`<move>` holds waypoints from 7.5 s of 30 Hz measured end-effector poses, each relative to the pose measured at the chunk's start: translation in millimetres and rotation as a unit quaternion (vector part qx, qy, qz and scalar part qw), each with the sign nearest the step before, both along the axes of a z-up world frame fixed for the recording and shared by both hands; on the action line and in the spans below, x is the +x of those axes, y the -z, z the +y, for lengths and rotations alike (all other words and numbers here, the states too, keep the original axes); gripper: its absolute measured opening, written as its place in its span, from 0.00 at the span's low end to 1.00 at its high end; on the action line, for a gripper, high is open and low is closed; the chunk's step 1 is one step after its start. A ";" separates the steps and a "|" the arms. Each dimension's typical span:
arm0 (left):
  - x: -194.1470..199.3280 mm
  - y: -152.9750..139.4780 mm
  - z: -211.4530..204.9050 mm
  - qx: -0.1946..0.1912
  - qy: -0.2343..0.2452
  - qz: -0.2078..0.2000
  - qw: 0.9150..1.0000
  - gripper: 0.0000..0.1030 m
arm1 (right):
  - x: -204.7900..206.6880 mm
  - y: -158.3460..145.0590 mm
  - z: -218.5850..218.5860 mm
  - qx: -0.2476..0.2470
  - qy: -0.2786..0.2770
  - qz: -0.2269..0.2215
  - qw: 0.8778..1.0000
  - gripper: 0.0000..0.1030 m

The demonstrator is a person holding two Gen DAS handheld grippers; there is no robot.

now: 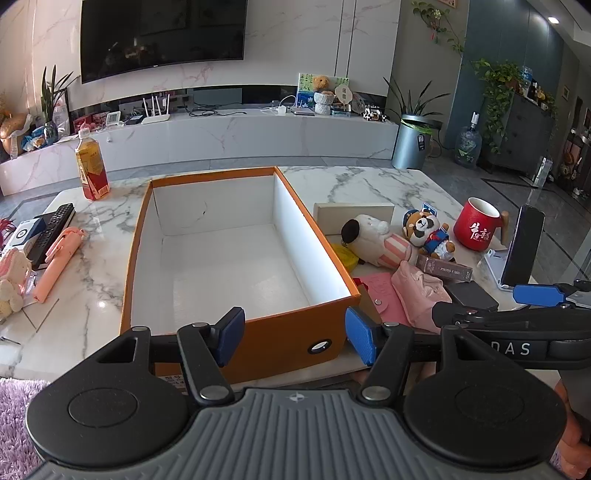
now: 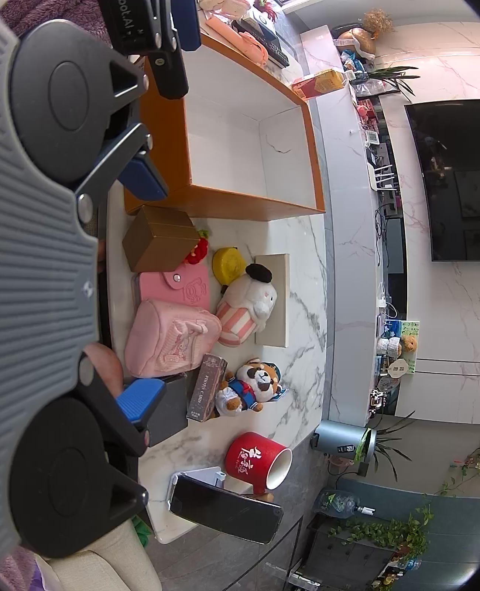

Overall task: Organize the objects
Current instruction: 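Grasp the small pink backpack with the left gripper while the right tool approaches the black case, then grasp the black square case with the right gripper while the left lifts the backpack, then carry the pink backpack and black case over the orange-rimmed box with both grippers, then lower the backpack and black case into the box and open both grippers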

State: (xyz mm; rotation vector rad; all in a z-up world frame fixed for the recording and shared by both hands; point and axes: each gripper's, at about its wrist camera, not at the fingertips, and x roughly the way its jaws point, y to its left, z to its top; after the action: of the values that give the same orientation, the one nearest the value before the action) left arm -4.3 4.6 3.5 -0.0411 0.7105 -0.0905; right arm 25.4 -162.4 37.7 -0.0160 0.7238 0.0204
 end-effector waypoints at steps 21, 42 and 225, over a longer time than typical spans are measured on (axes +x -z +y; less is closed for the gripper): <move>14.3 3.0 -25.5 0.012 0.053 0.010 0.998 0.57 | 13.8 13.1 -21.4 0.015 0.006 0.019 1.000 0.99; 115.2 36.1 -113.0 -0.044 0.159 0.095 0.982 0.50 | 83.4 55.6 -130.4 0.057 0.070 0.081 0.993 0.65; 49.3 26.2 120.9 -0.020 0.001 0.087 0.996 0.19 | 168.0 67.4 159.7 0.162 -0.168 0.228 0.946 0.50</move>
State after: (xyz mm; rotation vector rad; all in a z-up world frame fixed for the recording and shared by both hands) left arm 45.0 125.5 -22.6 -0.0871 0.8819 -0.1046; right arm 193.4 -2.7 -29.6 0.1854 1.1667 0.4826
